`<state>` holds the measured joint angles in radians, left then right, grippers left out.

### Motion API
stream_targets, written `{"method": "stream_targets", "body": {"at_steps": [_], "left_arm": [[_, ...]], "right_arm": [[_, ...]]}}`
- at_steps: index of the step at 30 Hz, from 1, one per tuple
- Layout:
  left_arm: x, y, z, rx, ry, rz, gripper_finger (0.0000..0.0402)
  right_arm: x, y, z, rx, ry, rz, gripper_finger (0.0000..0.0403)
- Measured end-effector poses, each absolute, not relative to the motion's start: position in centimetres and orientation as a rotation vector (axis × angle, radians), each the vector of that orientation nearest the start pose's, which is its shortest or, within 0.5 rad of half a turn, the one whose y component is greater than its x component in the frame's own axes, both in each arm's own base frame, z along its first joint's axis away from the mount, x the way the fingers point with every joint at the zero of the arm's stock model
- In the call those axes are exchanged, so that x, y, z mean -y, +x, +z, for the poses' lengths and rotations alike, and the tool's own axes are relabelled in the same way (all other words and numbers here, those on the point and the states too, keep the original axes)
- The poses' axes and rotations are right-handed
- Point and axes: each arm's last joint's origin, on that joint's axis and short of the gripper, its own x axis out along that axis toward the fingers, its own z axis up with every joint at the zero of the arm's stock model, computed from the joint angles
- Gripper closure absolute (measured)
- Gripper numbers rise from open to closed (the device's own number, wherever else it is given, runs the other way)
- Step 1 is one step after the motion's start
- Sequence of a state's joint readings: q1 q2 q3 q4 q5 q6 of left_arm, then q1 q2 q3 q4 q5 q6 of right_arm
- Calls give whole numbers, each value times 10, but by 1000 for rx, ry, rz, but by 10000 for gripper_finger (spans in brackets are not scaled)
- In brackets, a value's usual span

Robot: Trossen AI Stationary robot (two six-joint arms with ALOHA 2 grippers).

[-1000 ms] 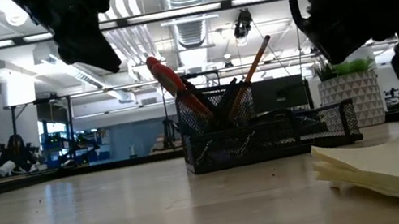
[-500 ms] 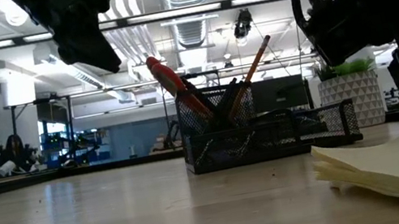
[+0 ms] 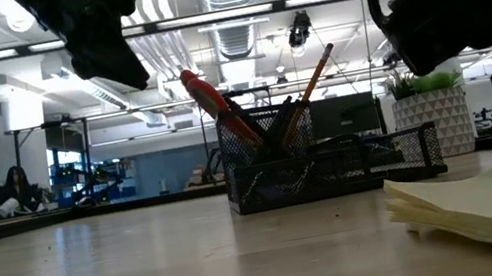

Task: Pick and place office supplies into organizer
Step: Put the binder clip into the bottom left section of the desk organizer

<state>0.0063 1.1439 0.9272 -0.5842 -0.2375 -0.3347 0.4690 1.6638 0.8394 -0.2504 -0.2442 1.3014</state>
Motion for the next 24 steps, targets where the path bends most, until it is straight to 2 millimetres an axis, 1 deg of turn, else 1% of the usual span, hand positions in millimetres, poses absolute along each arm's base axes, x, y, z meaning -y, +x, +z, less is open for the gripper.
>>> {"method": "stream_targets", "body": {"at_steps": [3,7,24], "left_arm": [[-8,229,281,-750,-223,361,279],[-8,229,281,-751,-222,361,279],[-8,229,281,-751,-222,361,279]], "right_arm": [[-143,266,136,-1334,999,-180,191],[-146,268,131,-1352,1013,-158,191],[-146,269,136,-1349,1059,-149,193]]}}
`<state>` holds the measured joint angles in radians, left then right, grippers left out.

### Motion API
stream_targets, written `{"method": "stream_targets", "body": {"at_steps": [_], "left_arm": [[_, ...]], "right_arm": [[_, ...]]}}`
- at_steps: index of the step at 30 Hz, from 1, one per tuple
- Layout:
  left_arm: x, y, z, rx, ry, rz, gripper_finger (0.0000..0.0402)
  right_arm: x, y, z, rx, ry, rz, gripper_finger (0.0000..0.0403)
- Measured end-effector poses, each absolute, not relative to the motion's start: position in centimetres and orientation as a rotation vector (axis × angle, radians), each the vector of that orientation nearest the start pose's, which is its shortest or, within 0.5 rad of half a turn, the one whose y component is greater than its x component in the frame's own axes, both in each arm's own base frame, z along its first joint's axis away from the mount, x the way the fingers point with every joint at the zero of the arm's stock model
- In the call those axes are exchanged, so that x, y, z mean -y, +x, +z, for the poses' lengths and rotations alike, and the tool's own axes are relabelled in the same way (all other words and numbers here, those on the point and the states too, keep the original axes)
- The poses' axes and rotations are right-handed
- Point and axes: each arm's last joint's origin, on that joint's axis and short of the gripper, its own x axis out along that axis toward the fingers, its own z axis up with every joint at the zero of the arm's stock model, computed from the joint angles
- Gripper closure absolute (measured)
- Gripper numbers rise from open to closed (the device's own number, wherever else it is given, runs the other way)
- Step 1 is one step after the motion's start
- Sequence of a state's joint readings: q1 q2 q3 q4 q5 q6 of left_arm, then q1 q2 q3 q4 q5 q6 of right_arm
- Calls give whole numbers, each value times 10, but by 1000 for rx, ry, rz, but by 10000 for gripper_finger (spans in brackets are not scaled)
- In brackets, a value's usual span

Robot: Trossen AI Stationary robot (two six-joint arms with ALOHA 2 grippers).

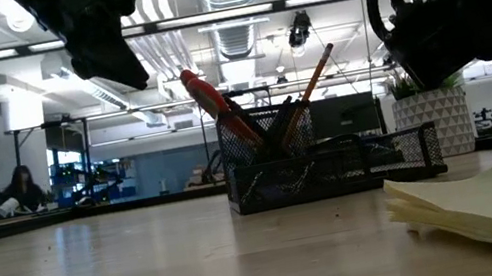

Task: Pick and place office supplies into organizer
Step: Put the binder clip into the bottom left section of the desk organizer

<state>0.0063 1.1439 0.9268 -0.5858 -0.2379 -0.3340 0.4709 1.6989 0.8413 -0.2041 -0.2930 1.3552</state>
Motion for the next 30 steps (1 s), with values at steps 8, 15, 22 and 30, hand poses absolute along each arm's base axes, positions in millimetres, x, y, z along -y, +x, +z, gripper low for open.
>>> {"method": "stream_targets", "body": {"at_steps": [8,15,22,30], "left_arm": [[-8,229,281,-753,-213,358,278],[-8,229,281,-753,-213,358,278],[-8,229,280,-754,-212,358,278],[-8,229,280,-754,-213,358,278]], "right_arm": [[-145,269,136,-1344,1066,-158,219],[-144,267,135,-1363,1053,-178,275],[-142,263,133,-1395,1019,-203,312],[-142,264,133,-1377,992,-187,354]]}}
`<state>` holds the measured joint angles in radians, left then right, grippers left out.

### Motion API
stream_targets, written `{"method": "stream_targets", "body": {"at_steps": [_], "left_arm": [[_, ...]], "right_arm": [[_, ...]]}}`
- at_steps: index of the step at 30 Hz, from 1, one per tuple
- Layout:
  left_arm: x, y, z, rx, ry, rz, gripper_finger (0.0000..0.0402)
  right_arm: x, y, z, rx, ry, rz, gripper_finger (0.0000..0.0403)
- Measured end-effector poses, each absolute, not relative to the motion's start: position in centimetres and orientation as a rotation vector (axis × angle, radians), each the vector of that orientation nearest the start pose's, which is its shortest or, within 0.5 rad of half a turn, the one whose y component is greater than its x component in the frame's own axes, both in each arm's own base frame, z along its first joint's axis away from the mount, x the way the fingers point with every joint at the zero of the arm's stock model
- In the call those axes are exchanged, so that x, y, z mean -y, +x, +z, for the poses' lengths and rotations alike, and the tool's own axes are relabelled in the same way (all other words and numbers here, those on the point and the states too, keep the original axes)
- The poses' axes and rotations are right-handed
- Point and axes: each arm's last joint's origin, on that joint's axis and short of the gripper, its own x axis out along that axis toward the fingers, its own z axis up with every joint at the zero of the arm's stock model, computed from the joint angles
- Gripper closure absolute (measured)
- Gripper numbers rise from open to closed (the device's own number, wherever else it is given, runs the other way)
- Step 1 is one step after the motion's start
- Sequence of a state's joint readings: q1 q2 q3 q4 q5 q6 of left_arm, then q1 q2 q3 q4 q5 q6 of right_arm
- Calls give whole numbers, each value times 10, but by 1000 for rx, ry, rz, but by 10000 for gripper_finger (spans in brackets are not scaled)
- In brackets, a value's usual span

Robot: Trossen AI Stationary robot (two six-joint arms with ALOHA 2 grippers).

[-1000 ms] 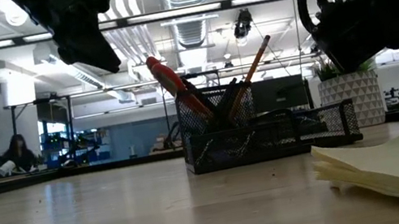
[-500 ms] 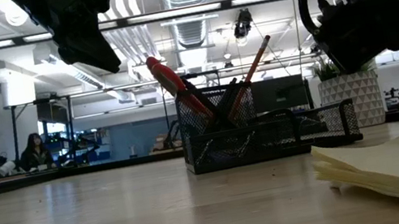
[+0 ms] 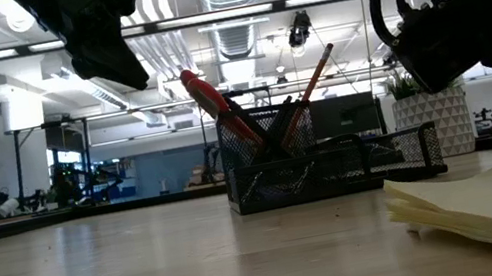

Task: Pick and place office supplies into organizer
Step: Put the binder clip into the bottom left section of the desk organizer

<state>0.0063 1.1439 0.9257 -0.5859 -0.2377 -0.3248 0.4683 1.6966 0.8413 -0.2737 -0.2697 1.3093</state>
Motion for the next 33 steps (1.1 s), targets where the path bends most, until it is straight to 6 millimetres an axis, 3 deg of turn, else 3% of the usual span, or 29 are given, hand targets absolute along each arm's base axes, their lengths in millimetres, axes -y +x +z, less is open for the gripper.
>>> {"method": "stream_targets", "body": {"at_steps": [5,13,18,23,27,33], "left_arm": [[-8,229,280,-754,-213,358,278],[-8,229,280,-752,-218,360,278],[-8,229,280,-752,-218,359,278],[-8,229,280,-751,-217,359,278],[-8,229,280,-752,-217,359,278],[-8,229,280,-752,-217,360,278]], "right_arm": [[-141,267,138,-1285,960,-207,388],[-131,268,158,-1079,918,-295,395],[-114,272,176,-923,868,-329,395],[-90,285,192,-796,752,-254,395],[-75,294,195,-751,691,-217,395],[-58,305,181,-788,721,-211,395]]}}
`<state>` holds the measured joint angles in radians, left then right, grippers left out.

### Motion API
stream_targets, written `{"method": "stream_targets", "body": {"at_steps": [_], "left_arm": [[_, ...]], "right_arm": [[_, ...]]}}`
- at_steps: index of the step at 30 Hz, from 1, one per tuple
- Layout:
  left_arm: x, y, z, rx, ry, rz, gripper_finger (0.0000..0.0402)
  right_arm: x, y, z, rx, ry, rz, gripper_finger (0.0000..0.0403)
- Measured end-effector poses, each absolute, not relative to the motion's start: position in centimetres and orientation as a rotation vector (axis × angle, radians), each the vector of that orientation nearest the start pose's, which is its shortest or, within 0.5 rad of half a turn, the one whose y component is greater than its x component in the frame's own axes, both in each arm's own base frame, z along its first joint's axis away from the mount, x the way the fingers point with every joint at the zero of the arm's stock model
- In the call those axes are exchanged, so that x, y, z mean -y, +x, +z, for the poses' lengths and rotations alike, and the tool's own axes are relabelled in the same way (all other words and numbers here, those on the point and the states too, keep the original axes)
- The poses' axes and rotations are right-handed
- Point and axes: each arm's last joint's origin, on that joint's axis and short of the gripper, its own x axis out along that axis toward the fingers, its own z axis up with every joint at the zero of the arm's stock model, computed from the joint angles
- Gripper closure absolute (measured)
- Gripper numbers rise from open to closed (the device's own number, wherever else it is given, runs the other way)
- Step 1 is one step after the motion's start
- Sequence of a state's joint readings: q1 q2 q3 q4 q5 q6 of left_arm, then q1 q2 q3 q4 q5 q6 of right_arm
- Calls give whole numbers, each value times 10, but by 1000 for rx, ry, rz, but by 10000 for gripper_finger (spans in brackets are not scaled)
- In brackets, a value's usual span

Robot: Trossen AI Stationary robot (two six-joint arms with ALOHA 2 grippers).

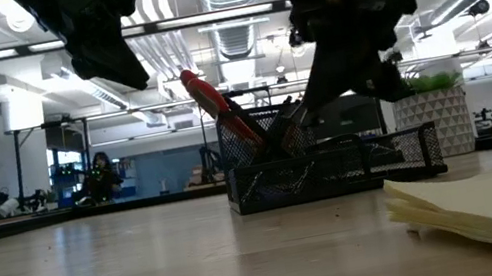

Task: Pick and place office supplies into organizer
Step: Put the binder clip into the bottom left section of the desk organizer, then put the sticky notes into the right section of the desk organizer

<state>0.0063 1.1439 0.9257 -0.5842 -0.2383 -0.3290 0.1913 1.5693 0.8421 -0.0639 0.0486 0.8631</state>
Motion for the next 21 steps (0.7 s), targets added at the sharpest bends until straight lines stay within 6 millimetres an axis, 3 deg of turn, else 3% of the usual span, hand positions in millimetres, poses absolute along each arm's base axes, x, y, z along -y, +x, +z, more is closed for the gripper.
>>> {"method": "stream_targets", "body": {"at_steps": [11,21], "left_arm": [[-8,229,280,-752,-216,361,278],[-8,229,280,-751,-216,361,278]], "right_arm": [[-55,336,167,-884,662,-225,394],[-56,355,182,-900,616,-225,365]]}}
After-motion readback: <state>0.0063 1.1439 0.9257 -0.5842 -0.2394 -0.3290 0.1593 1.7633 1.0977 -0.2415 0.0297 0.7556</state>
